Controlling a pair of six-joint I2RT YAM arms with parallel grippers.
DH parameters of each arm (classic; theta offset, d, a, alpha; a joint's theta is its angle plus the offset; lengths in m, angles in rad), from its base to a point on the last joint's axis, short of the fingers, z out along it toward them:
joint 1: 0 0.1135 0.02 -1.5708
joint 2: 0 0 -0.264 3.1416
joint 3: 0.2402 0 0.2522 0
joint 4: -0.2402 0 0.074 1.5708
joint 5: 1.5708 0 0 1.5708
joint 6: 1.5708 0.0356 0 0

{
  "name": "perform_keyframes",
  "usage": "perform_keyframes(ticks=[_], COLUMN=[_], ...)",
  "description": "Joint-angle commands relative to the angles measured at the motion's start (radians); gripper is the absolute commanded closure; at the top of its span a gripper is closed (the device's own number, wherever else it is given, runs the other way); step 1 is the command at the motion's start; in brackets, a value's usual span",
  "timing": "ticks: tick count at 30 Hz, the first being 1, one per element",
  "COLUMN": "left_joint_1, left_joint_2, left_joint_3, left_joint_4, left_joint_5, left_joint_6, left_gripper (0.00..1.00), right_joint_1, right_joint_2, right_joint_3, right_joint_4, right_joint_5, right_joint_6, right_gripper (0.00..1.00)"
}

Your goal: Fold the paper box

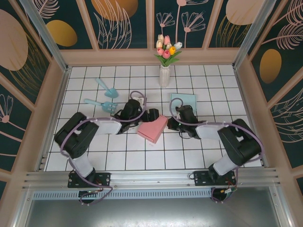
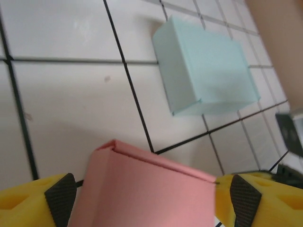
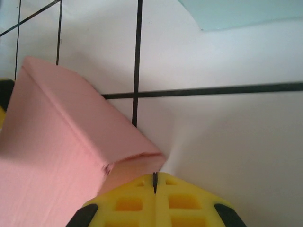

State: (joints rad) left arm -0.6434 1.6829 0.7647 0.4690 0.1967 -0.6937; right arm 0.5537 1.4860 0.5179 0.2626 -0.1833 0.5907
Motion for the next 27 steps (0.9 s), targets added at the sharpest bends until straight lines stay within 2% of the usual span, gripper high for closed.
perform_keyframes(ticks=[1, 6, 11, 17, 27], left_joint_1=[0.021, 0.019, -0.001, -0.07, -0.092], left_joint_2=[-0.089, -0.2, -0.264, -0.323, -0.311], left_joint_3=[-0.051, -0.226, -0.331, -0.373, -0.368], left_joint_4=[-0.079, -0.009, 0.049, 0.043, 0.022], left_joint_5=[-0.047, -0.033, -0.005, -0.066, -0.098], left_joint_6=[-0.022, -0.075, -0.111, -0.132, -0.137], left_gripper=[0.12, 0.13, 0.16, 0.16, 0.16], right_joint_1=[0.018, 0.173, 0.303, 0.428, 0.46], right_joint_2=[-0.109, -0.283, -0.345, -0.3, -0.089], right_joint_3=[-0.071, -0.188, -0.284, -0.276, -0.17], right_joint_4=[-0.086, -0.094, 0.022, 0.112, 0.203], right_joint_5=[0.077, 0.174, 0.194, 0.247, 0.239], right_joint_6=[0.012, 0.077, 0.188, 0.25, 0.25], right_gripper=[1.0, 1.0, 1.0, 1.0, 1.0])
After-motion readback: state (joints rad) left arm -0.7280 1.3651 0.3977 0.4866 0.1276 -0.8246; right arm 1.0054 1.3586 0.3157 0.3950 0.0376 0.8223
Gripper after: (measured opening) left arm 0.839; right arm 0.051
